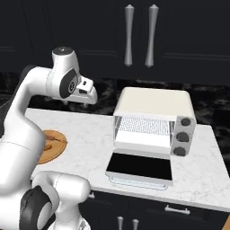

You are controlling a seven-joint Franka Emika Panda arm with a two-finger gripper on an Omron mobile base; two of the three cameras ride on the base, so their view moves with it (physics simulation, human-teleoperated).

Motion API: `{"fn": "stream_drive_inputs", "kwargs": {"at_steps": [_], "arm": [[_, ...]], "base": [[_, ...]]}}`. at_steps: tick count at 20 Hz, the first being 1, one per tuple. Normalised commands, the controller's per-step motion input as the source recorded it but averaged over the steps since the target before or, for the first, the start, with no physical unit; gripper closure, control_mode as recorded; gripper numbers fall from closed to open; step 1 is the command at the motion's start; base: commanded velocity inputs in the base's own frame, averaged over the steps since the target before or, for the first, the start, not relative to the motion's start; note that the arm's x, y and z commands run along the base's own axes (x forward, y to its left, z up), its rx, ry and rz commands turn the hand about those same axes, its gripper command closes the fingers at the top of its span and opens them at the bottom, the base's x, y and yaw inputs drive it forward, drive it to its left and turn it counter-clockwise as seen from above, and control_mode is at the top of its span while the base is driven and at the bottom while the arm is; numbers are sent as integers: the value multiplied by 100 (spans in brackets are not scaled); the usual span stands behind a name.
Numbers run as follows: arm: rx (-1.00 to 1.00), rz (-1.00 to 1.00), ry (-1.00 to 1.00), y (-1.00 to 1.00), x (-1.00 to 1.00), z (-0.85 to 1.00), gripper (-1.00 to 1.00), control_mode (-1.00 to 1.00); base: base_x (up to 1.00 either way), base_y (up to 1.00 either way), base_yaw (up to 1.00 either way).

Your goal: Pick up the kebab skewer and baguette bread, and place them inside the toaster oven. Close the toaster oven door and start by setting the timer.

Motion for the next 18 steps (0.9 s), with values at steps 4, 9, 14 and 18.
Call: {"fn": "stream_drive_inputs", "kwargs": {"at_steps": [4,9,14,18], "arm": [[0,0,0,0,0,0,-100,100],[0,0,0,0,0,0,-100,100],[0,0,-1,-6,-2,0,-100,-100],[8,0,-18,-98,-58,-4,-100,-100]], "base": [[36,0,0],[3,0,0],[0,0,0],[0,0,0]]}}
